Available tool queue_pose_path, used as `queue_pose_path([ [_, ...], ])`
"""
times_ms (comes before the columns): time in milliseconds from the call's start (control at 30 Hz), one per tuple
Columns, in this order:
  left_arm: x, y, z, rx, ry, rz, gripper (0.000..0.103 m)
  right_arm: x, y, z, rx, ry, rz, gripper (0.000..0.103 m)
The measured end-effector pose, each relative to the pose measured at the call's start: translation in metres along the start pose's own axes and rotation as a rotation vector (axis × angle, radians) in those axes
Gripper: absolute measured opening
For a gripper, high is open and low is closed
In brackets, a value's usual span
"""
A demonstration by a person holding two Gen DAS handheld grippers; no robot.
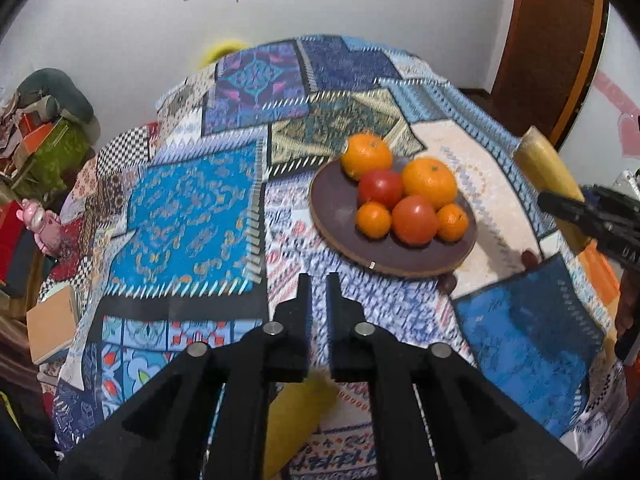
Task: Organize fruits
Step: 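Carry both corn cylinders toward the plate, lifting them above the fruit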
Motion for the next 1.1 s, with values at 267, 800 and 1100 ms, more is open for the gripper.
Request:
queue_pose_path([
  [267, -0.064, -0.007, -0.011, -0.039, 0.011, -0.107, 0.038, -0.003, 0.001, 0.003, -0.004, -0.004, -0.015, 0.035],
  [800, -0.090, -0.035, 0.000, -0.096, -0.020, -0.191, 0.048, -0.010, -0.003, -0.013, 0.010, 0.005, -0.039, 0.035],
  [1100, -0.094, -0.024, -0.008, -0.122, 0.055, -0.212, 0.037, -0.013, -0.007, -0.018, 0.033, 0.009, -0.044, 0.035],
])
Point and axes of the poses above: each gripper's, at about its wrist camera, not at the fingertips, and y roughly against the way its jaws point, z to its right, x to its top, the point moved 5 cm from there along -y, roughly the way its jaws point, and after that the axes turned 10 degrees about -y, right-handed, at the moved point
